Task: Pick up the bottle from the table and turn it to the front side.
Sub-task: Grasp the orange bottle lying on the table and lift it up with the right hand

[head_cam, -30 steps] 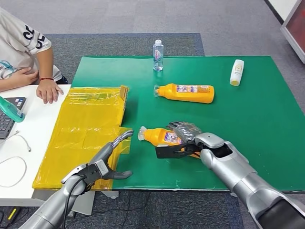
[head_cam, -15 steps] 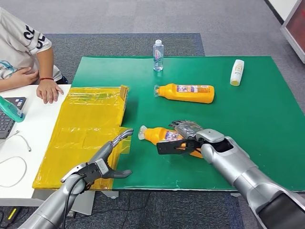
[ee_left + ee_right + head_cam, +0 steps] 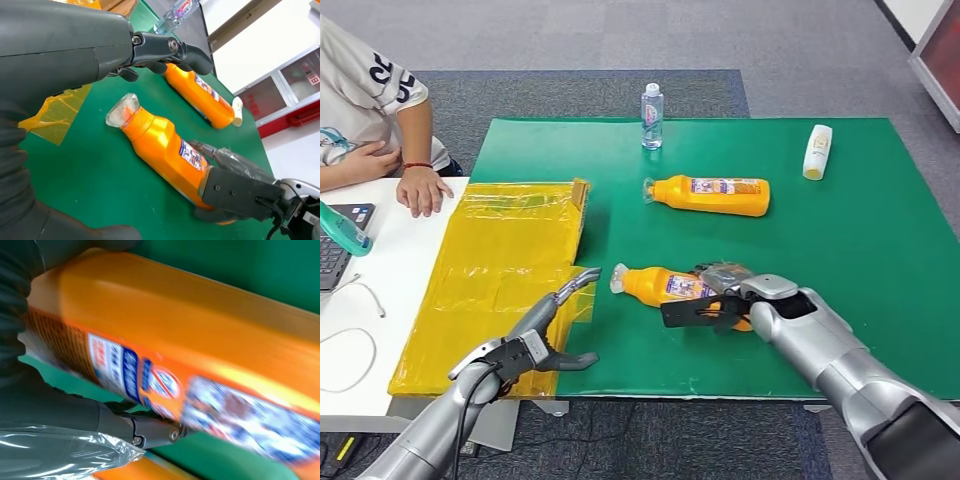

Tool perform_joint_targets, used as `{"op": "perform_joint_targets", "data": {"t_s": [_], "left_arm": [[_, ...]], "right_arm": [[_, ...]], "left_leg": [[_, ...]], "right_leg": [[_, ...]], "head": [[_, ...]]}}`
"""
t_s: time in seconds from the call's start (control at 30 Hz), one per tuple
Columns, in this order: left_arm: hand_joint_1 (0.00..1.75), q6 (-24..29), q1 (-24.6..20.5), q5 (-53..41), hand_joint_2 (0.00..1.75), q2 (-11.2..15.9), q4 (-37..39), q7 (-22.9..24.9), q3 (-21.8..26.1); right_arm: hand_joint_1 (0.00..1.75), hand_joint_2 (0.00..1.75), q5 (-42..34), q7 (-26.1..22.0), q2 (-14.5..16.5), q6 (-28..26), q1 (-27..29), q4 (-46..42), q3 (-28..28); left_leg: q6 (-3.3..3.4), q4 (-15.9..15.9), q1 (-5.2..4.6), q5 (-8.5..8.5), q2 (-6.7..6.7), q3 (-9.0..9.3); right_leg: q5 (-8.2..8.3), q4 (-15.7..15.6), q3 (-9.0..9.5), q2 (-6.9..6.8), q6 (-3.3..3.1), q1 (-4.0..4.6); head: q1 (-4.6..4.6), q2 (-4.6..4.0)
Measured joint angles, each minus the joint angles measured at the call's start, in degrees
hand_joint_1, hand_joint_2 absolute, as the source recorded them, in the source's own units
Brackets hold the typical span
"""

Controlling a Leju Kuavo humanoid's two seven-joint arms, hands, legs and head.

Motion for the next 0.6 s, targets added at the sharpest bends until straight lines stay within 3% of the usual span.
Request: {"op": "perform_joint_targets", "data": {"t_s": [0.5,0.53,0.6], "left_arm": [[0.0,-0.21,-0.36,0.0,1.75,0.0,0.0,0.0,0.52],[0.0,-0.25,-0.4,0.0,1.75,0.0,0.0,0.0,0.52],[0.0,-0.32,-0.48,0.0,1.75,0.0,0.01,0.0,0.51]], "right_arm": [[0.0,1.75,0.22,-0.25,-0.56,0.12,-0.8,2.47,0.19],[0.15,1.75,0.14,-0.32,-0.56,0.1,-0.83,2.57,0.2],[1.02,1.75,-0.15,-0.59,-0.56,0.03,-0.87,2.75,0.21]], "left_leg": [[0.0,0.0,0.0,0.0,0.0,0.01],[0.0,0.0,0.0,0.0,0.0,0.01],[0.0,0.0,0.0,0.0,0.0,0.01]], "right_leg": [[0.0,0.0,0.0,0.01,0.0,0.0],[0.0,0.0,0.0,0.01,0.0,0.0],[0.0,0.0,0.0,0.0,0.0,0.0]], "head": [[0.0,0.0],[0.0,0.0],[0.0,0.0]]}}
